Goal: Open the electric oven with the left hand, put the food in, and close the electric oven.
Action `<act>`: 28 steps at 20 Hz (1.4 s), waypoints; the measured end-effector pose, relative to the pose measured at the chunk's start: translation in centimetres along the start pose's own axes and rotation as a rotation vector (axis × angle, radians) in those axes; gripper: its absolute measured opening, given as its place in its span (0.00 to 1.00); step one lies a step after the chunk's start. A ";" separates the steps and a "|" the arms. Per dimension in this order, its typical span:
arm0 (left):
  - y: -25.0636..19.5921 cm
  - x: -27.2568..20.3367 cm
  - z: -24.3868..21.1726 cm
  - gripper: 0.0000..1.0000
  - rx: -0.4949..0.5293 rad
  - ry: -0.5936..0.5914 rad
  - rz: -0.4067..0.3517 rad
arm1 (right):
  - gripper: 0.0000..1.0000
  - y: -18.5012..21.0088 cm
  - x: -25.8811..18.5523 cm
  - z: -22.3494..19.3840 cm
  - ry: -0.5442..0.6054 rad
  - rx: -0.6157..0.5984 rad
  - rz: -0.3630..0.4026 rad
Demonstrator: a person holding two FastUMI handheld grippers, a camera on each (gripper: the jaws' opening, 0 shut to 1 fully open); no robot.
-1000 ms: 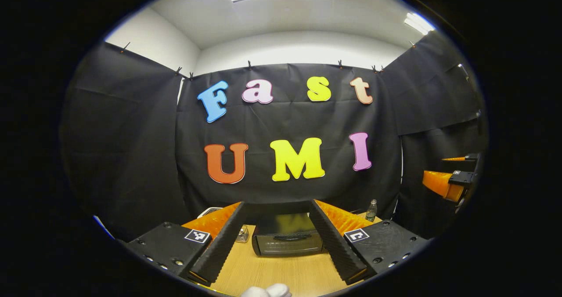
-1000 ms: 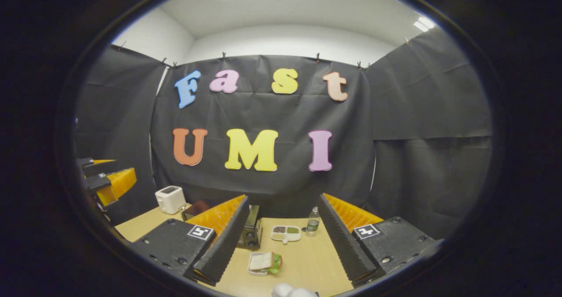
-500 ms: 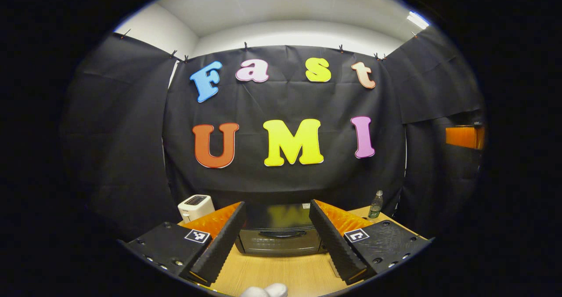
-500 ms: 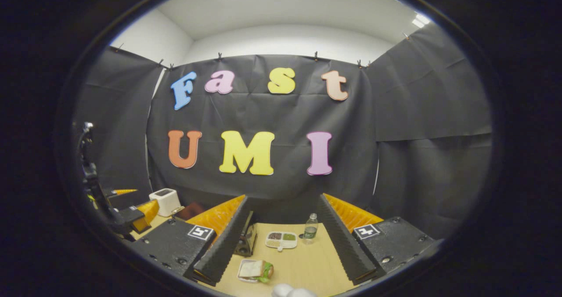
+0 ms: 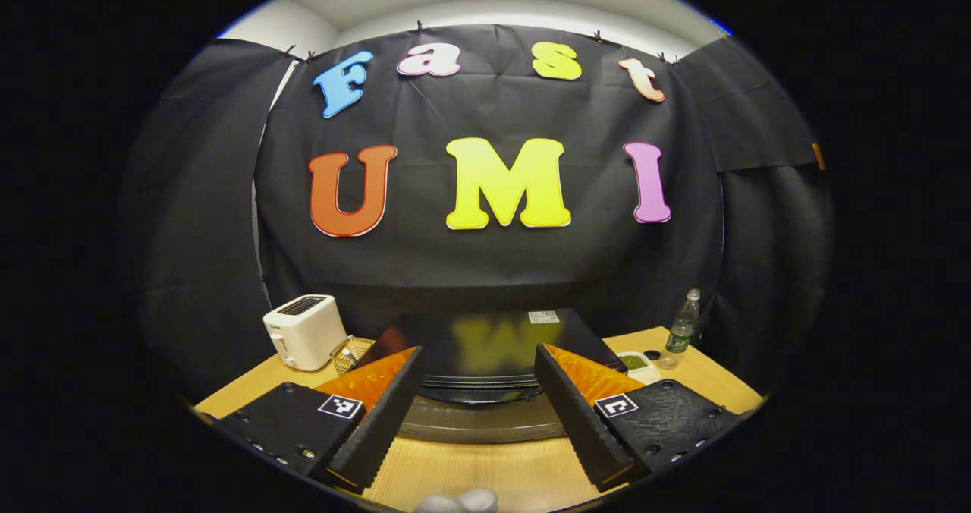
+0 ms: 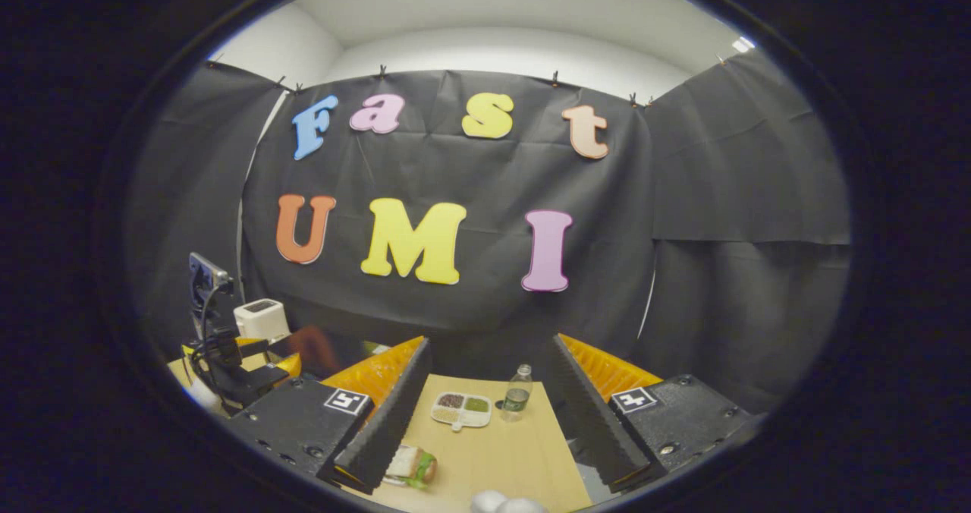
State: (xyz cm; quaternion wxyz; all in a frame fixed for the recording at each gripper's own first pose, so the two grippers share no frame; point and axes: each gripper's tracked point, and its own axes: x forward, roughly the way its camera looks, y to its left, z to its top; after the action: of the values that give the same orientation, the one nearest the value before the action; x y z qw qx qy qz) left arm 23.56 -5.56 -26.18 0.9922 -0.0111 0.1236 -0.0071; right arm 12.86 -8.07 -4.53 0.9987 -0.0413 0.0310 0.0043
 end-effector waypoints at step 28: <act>0.2 -0.8 -8.9 0.98 0.027 0.191 -0.023 | 0.97 2.0 1.5 -3.9 0.098 0.028 0.031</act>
State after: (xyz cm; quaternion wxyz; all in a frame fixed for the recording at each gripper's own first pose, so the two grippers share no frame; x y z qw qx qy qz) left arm 20.61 -5.56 -34.64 0.9759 0.0018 0.2172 -0.0211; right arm 14.08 -6.37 -8.68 0.9962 -0.0269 0.0808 0.0175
